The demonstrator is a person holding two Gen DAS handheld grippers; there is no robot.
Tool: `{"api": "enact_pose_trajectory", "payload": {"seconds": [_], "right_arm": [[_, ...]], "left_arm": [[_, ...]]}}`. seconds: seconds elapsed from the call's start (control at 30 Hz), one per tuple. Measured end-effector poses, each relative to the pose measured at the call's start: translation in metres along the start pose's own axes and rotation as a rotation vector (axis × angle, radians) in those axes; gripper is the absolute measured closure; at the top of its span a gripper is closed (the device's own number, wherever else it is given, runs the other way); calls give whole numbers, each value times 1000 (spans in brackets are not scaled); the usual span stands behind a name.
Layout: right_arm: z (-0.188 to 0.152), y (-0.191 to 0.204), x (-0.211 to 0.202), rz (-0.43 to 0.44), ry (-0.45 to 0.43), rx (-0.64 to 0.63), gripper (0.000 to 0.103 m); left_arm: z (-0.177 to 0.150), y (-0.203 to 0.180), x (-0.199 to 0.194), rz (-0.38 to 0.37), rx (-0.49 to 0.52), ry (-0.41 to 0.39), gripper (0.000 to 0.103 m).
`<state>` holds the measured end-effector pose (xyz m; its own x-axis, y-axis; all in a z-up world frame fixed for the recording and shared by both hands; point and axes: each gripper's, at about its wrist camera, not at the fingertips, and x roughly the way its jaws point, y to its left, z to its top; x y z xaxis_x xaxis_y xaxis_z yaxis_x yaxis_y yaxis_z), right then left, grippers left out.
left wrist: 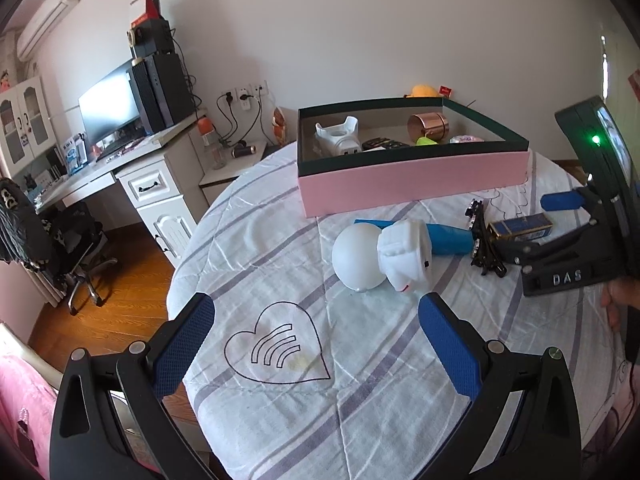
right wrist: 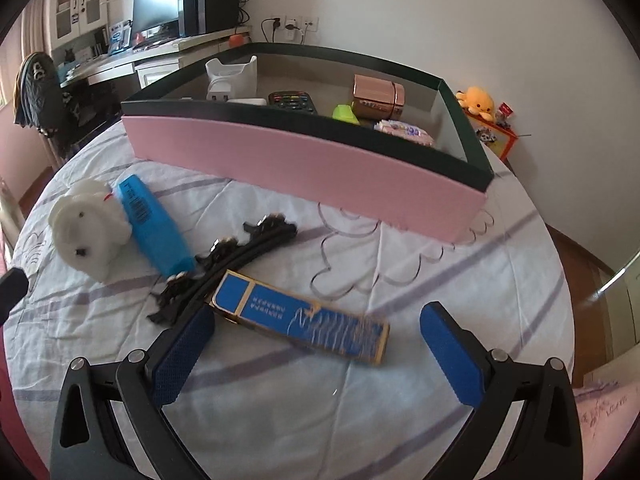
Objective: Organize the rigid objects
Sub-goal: 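Move both tools back toward the remaining items on the bed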
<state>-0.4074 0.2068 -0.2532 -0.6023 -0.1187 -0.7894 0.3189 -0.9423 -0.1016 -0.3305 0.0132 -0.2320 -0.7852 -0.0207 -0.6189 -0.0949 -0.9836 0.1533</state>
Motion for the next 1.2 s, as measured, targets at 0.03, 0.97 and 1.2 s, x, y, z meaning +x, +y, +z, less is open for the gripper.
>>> {"api": "enact_pose_trajectory", "payload": {"seconds": [0.03,0.97,1.2], "right_arm": [[1,-1,1,8,2,2,0],[-30,-16,-19,97,-49,78,21],[-31,-15,-18,90,-48,74,21]], "left_arm": [[0,-1,1,-1,2,2,0],[32,-29,59,-96,-53,79,6],[28,-29,72,-143,-63,121,26]]}}
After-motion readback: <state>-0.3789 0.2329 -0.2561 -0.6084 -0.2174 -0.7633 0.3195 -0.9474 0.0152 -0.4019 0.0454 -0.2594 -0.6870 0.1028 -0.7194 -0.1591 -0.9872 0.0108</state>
